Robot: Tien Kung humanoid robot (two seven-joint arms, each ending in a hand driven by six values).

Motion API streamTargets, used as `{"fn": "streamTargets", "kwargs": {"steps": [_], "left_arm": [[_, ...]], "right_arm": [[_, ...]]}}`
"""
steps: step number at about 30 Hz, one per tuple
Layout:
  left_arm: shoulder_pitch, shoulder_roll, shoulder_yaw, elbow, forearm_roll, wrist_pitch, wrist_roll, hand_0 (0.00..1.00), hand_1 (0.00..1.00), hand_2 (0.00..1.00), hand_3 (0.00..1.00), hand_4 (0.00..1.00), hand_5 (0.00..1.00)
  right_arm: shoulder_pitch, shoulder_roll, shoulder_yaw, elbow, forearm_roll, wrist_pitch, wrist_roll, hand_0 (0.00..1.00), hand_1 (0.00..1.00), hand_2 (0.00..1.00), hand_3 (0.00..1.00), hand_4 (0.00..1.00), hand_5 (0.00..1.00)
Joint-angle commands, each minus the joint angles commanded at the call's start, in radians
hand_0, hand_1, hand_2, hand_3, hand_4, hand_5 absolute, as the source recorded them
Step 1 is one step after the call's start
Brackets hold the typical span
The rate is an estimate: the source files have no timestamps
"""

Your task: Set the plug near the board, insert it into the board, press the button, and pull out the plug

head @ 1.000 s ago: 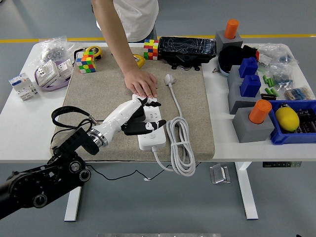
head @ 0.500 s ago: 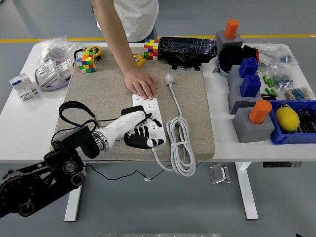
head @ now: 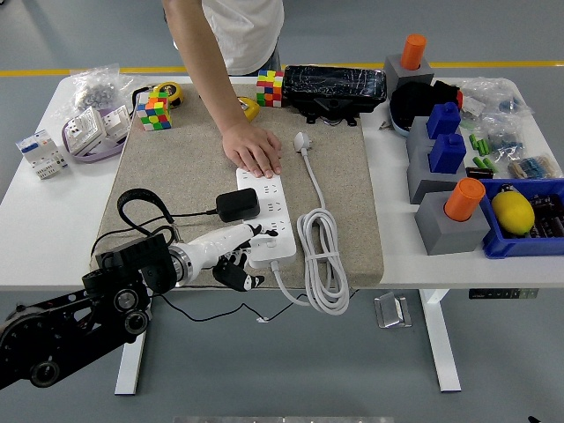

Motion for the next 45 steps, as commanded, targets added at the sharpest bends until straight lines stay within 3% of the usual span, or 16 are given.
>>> {"fn": "streamTargets", "kwargs": {"steps": [17,18,19,21,23,24,29,30,31,33,45], "left_arm": [[0.000,-0.004,0.020,0.046,-0.020,-0.034,0.033,0.069,0.074,0.147,0.871,0.698,0.002],[0.002,-0.004,0.018,0.044,-0.019,-0.029,0.024,0.071,0.075,0.157,0.836,0.572,0.002],[0.003,-0.003,0.014,0.041,-0.021,-0.022,0.013,0.071,0.075,0.157,0.836,0.572,0.002],[0.006,-0.002,-0.001,0.035,-0.043,0.012,-0.036,0.071,0.075,0.157,0.836,0.572,0.002],[0.008,-0.001,-0.010,0.033,-0.071,0.075,-0.113,0.071,0.075,0.157,0.836,0.572,0.002],[0.010,0.000,-0.014,0.033,-0.095,0.116,-0.158,0.123,0.077,0.207,0.547,0.870,0.223],[0.015,-0.001,-0.016,0.054,-0.214,0.308,-0.362,0.123,0.077,0.207,0.547,0.870,0.223],[0.016,-0.002,-0.016,0.058,-0.229,0.352,-0.406,0.176,0.120,0.246,0.428,0.912,0.278],[0.017,-0.003,-0.017,0.062,-0.243,0.386,-0.435,0.176,0.120,0.246,0.428,0.912,0.278],[0.019,-0.004,-0.018,0.064,-0.255,0.406,-0.446,0.176,0.120,0.246,0.428,0.912,0.278],[0.018,-0.006,-0.021,0.065,-0.246,0.395,-0.436,0.165,0.106,0.256,0.462,0.901,0.273]], "right_arm": [[-0.005,0.004,0.008,0.001,-0.001,-0.001,0.000,0.606,0.664,0.635,0.567,0.984,0.589],[-0.006,0.004,0.008,0.001,-0.002,0.000,0.000,0.606,0.664,0.634,0.566,0.984,0.589],[-0.006,0.005,0.008,0.001,-0.002,0.000,0.000,0.606,0.664,0.634,0.566,0.984,0.589],[-0.007,0.005,0.011,0.001,-0.002,-0.001,0.000,0.606,0.664,0.634,0.566,0.984,0.589],[-0.008,0.007,0.012,0.000,-0.001,0.000,0.000,0.606,0.664,0.634,0.566,0.984,0.589],[-0.009,0.007,0.013,0.000,-0.001,0.000,0.000,0.606,0.664,0.635,0.566,0.984,0.588],[-0.009,0.010,0.016,0.000,-0.002,-0.001,0.000,0.606,0.664,0.635,0.566,0.984,0.588],[-0.009,0.010,0.016,0.000,-0.002,-0.001,0.000,0.608,0.664,0.635,0.567,0.984,0.588],[-0.009,0.010,0.016,0.000,-0.002,-0.001,0.000,0.608,0.664,0.635,0.567,0.984,0.588],[-0.009,0.011,0.016,0.000,-0.002,0.000,0.000,0.608,0.664,0.635,0.567,0.984,0.588],[-0.009,0.011,0.017,0.001,-0.002,-0.001,0.000,0.605,0.663,0.634,0.566,0.983,0.589]]}}
